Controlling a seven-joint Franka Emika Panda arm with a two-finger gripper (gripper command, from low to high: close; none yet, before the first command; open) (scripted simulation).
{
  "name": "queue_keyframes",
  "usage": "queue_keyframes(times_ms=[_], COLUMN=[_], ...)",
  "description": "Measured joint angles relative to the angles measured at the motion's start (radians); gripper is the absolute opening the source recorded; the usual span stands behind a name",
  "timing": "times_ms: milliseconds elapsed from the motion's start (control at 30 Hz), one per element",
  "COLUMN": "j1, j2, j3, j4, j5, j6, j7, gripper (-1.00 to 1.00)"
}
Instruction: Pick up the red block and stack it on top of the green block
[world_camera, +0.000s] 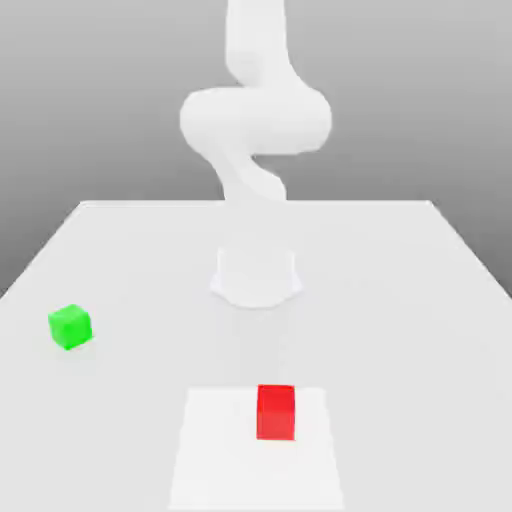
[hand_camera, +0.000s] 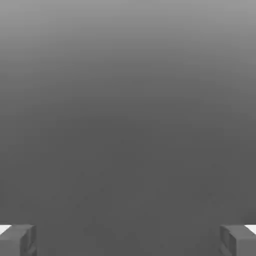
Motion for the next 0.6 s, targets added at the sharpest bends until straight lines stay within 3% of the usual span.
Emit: queue_keyframes(times_ms=[600], j1=[-0.276], j2=[0.384], j3=[0.312], j4=[-0.242], j5=[-0.022], j6=[0.237], j7=[0.817], gripper=[0.00])
